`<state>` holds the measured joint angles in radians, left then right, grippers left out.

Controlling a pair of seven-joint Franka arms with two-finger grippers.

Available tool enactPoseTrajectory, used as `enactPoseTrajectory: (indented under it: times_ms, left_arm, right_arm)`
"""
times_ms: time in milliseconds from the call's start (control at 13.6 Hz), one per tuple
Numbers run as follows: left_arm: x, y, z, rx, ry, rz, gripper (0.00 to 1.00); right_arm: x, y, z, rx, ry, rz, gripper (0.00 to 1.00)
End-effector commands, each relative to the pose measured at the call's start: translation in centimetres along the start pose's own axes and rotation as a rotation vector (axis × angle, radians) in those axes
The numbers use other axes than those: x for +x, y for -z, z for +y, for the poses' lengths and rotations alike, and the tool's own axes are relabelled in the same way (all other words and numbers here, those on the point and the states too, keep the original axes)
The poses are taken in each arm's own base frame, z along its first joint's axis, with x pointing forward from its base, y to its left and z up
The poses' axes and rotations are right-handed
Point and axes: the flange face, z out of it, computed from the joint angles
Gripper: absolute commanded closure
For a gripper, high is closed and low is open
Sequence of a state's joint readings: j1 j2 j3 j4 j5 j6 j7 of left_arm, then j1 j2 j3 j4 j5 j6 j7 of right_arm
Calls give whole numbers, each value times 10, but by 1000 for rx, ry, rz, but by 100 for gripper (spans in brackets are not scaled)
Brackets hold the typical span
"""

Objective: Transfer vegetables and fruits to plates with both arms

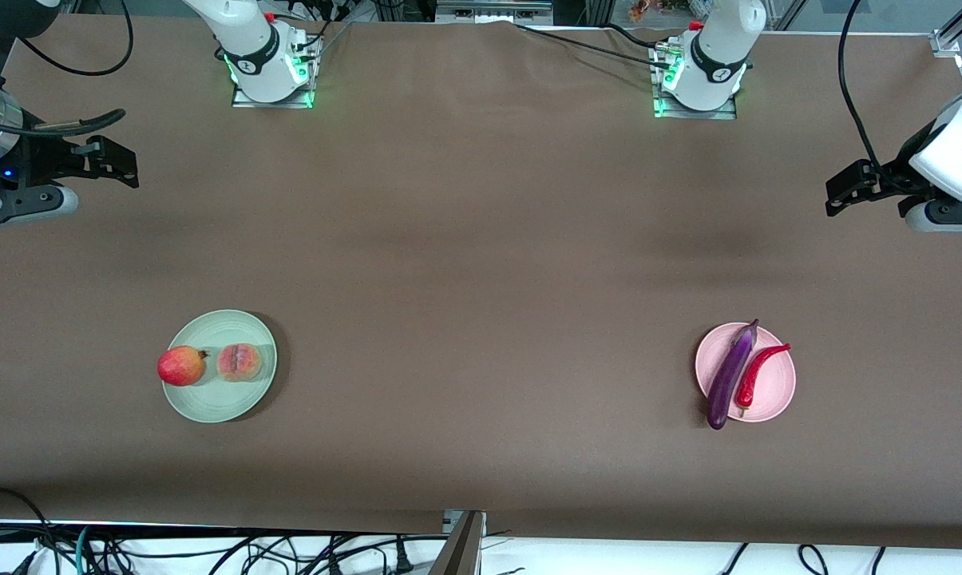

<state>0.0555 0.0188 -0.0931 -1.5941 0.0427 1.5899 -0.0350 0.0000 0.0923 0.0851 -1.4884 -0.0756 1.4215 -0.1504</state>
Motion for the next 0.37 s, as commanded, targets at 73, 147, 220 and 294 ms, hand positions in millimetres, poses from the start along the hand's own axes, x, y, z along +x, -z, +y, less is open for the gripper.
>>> enactPoseTrajectory:
  times_ms: [73, 147, 220, 294]
  left_arm:
    - [0, 16, 6, -9, -6, -1, 0]
    - [0, 16, 8, -7, -11, -1, 0]
    - [0, 17, 11, -7, -19, -1, 0]
    - [-1, 17, 12, -7, -22, 1, 0]
  right_arm:
    - [1, 5, 3, -11, 4, 6, 0]
    - [1, 5, 4, -11, 3, 6, 0]
    - [1, 5, 3, -11, 4, 6, 0]
    - [1, 5, 3, -10, 4, 6, 0]
